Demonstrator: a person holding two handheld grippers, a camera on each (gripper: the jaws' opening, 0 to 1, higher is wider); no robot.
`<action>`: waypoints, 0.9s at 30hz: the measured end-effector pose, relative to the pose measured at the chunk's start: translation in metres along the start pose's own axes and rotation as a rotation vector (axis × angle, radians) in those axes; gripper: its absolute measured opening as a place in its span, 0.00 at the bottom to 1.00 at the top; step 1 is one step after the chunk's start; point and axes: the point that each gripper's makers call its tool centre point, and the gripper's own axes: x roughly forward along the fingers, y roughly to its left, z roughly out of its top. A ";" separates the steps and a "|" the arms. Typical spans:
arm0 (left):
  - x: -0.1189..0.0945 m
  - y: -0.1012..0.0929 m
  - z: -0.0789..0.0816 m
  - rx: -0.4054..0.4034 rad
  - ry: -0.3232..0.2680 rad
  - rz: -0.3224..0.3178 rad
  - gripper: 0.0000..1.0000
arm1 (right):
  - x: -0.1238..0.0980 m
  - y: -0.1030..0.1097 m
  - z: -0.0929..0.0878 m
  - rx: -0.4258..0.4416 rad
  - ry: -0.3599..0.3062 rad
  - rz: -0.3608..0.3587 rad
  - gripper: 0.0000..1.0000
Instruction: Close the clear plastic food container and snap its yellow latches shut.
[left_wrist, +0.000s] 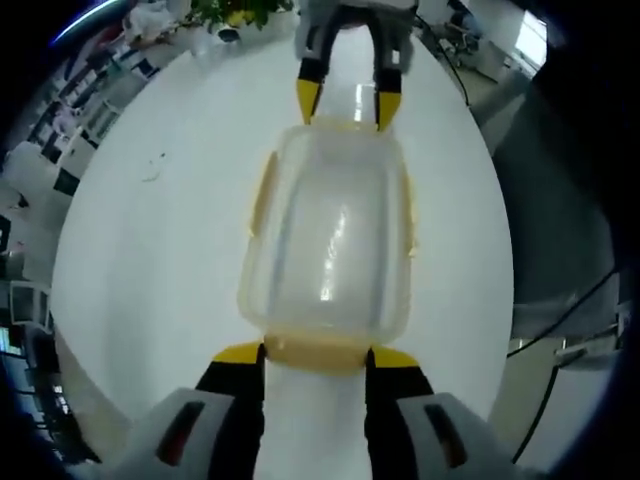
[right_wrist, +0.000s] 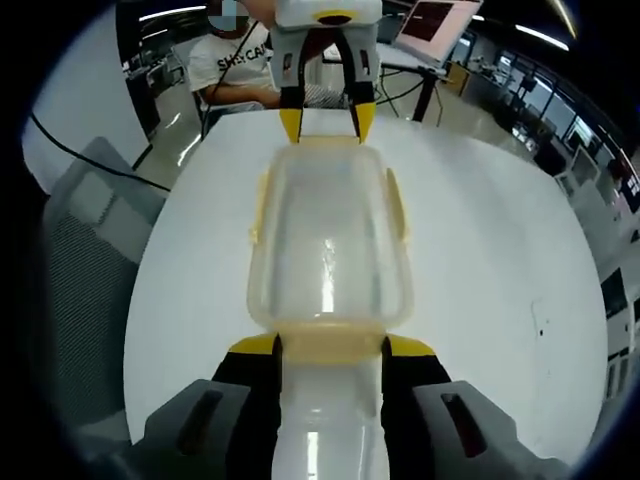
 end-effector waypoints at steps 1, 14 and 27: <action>0.000 0.000 0.001 0.000 -0.001 0.001 0.33 | -0.001 0.000 -0.001 -0.001 -0.001 -0.001 0.35; 0.001 -0.001 0.030 -0.001 -0.025 -0.003 0.33 | -0.021 -0.005 -0.020 -0.008 -0.006 -0.018 0.35; 0.009 -0.007 0.050 0.007 -0.056 -0.011 0.33 | -0.034 0.000 -0.038 -0.006 -0.002 -0.027 0.35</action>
